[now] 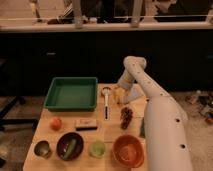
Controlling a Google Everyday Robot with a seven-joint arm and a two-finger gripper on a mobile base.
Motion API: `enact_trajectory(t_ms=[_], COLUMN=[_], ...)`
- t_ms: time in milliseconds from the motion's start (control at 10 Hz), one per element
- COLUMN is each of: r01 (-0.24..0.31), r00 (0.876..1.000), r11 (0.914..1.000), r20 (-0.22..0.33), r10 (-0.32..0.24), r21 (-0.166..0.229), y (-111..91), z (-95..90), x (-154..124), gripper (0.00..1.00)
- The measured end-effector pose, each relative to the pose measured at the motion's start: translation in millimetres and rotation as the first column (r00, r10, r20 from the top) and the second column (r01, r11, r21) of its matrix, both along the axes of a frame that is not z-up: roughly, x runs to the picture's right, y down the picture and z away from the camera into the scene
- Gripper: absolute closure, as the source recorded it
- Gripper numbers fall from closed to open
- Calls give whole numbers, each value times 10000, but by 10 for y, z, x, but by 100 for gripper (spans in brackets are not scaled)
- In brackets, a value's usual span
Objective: Place banana in red bowl
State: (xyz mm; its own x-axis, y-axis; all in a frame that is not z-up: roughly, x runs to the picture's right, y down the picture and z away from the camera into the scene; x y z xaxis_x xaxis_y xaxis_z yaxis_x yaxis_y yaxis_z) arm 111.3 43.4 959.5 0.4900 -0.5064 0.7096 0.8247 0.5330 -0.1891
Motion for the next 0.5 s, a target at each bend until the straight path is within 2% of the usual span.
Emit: enact_trajectory(t_ms=[500], r01=[82], r00=[9998], r11=[9993], r20=[-200], r10=[-89], r21=[-363], y=[84], z=[151], x=[-69], gripper=[31])
